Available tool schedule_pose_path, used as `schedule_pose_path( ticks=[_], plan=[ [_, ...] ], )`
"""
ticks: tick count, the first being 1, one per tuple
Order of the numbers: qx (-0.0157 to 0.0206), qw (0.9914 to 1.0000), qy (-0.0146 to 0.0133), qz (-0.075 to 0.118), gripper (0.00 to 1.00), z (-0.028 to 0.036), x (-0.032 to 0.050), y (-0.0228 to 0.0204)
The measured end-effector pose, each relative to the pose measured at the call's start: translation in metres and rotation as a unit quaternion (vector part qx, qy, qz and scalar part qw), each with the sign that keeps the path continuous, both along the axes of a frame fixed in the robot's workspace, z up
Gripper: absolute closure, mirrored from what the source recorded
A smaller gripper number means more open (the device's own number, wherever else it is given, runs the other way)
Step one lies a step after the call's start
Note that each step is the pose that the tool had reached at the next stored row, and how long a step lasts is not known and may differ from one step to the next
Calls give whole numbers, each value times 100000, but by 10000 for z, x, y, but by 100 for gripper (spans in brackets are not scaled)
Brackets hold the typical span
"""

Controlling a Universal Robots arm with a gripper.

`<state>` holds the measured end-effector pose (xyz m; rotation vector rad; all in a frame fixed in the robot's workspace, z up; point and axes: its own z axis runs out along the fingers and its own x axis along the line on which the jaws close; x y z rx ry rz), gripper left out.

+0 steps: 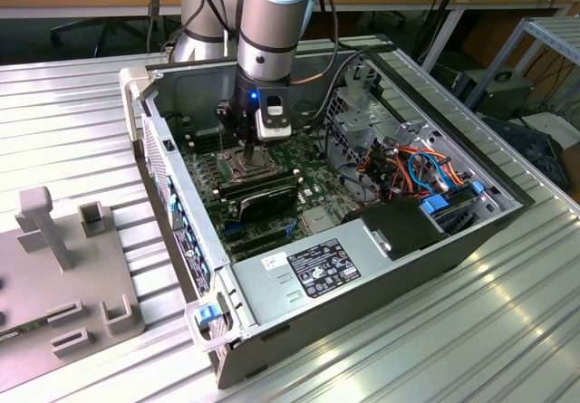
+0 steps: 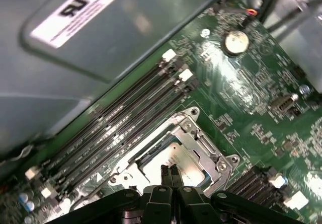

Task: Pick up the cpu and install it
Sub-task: 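Install the first cpu locking lever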

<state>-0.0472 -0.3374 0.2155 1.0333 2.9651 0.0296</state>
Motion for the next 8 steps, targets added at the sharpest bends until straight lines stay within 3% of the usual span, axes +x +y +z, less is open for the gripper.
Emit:
schedule_pose_path(
  ticks=[2,4,8],
  plan=[
    [-13,99976,3,2209,89,0,0,0],
    [-24,99890,1,4687,89,-1,0,0],
    [-51,99548,0,9495,89,-3,0,0]
  ],
)
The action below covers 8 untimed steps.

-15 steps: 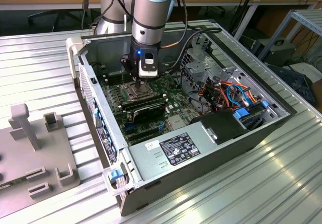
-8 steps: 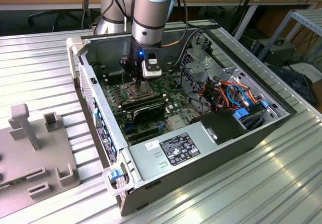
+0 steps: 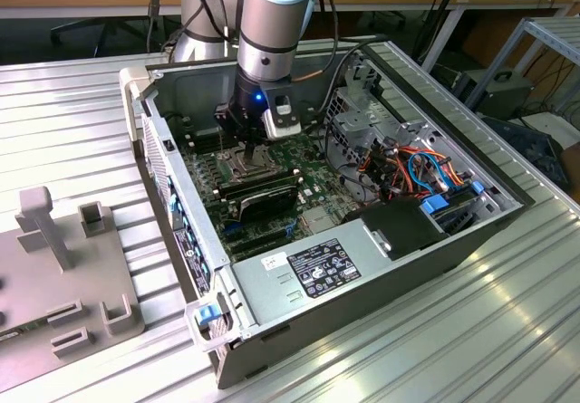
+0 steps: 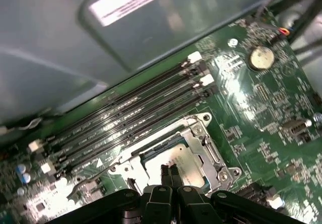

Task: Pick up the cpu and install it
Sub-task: 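Install the first cpu locking lever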

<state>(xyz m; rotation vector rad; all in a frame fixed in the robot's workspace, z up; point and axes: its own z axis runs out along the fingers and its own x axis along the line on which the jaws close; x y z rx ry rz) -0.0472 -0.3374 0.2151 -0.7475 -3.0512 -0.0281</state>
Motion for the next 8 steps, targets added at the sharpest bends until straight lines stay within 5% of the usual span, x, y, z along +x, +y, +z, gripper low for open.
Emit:
schedule_pose_path(
  ticks=[5,8],
  plan=[
    [-44,99856,1,5371,89,-1,0,0],
    [-76,99563,4,9337,89,-2,0,0]
  ],
)
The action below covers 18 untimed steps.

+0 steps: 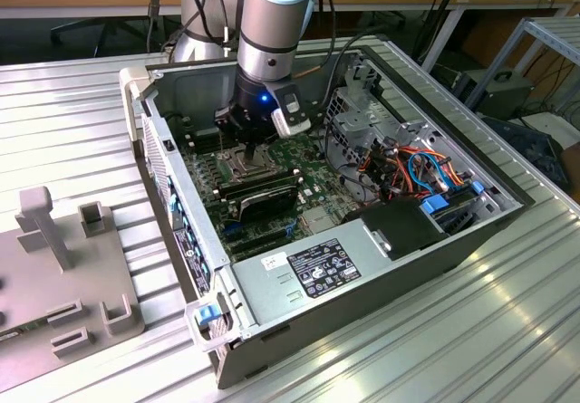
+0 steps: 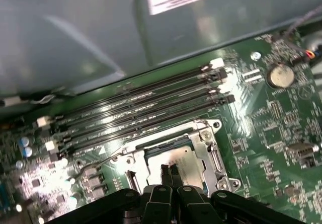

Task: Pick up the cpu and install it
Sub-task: 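Install the first cpu locking lever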

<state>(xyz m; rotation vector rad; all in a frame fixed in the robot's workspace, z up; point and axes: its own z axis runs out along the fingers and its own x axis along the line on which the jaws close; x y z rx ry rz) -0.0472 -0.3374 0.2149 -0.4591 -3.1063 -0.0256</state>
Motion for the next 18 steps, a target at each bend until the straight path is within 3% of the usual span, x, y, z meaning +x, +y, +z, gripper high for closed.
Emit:
schedule_pose_path(
  ticks=[5,8,10,12,14,18],
  plan=[
    [-34,99894,-1,4606,89,-1,0,0],
    [-51,99729,-2,7353,89,-2,0,0],
    [-65,99551,-1,9467,89,-3,0,0],
    [-78,99182,-5,12768,89,-5,0,0],
    [-79,98928,-4,14606,89,-6,0,0],
    [-95,98297,-5,18375,89,-9,0,0]
  ],
)
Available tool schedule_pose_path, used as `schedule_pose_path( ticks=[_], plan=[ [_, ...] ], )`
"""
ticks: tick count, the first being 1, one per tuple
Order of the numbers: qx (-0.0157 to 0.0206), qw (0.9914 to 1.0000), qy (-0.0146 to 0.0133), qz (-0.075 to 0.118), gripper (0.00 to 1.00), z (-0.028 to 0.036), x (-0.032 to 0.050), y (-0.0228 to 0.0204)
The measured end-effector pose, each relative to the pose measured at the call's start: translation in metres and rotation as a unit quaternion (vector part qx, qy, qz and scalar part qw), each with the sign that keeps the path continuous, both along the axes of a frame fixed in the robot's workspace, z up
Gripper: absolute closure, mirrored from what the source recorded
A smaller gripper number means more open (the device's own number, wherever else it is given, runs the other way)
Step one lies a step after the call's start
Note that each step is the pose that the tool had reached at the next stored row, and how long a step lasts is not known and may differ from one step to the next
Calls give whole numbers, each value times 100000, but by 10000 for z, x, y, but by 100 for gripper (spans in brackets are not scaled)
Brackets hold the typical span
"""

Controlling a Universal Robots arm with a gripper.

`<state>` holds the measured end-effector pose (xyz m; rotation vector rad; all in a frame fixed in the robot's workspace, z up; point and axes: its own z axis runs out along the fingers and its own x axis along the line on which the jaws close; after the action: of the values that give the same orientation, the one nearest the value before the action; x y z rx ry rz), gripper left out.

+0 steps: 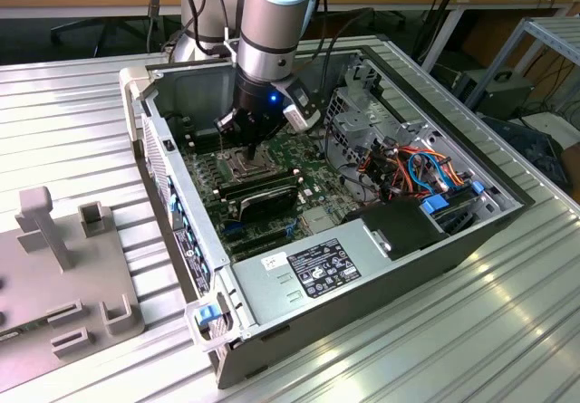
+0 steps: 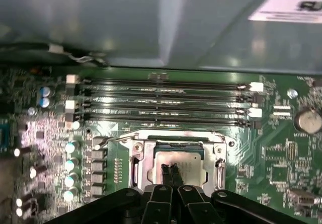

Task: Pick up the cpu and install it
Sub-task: 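Install the first cpu locking lever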

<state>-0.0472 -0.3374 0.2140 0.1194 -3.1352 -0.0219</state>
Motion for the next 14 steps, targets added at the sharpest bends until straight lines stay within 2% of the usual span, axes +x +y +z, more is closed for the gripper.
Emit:
schedule_pose_path(
  ticks=[2,4,7,10,12,14],
  plan=[
    [-63,99983,0,1854,89,-2,0,1],
    [-621,99959,12,2780,89,-2,-1,2],
    [-2264,99925,30,3149,89,-2,-10,9],
    [-2284,99924,10,3146,89,-1,-11,9],
    [-2288,99924,-345,3138,89,-2,-12,9],
    [-2297,99936,-416,2713,89,-2,-12,9]
  ],
)
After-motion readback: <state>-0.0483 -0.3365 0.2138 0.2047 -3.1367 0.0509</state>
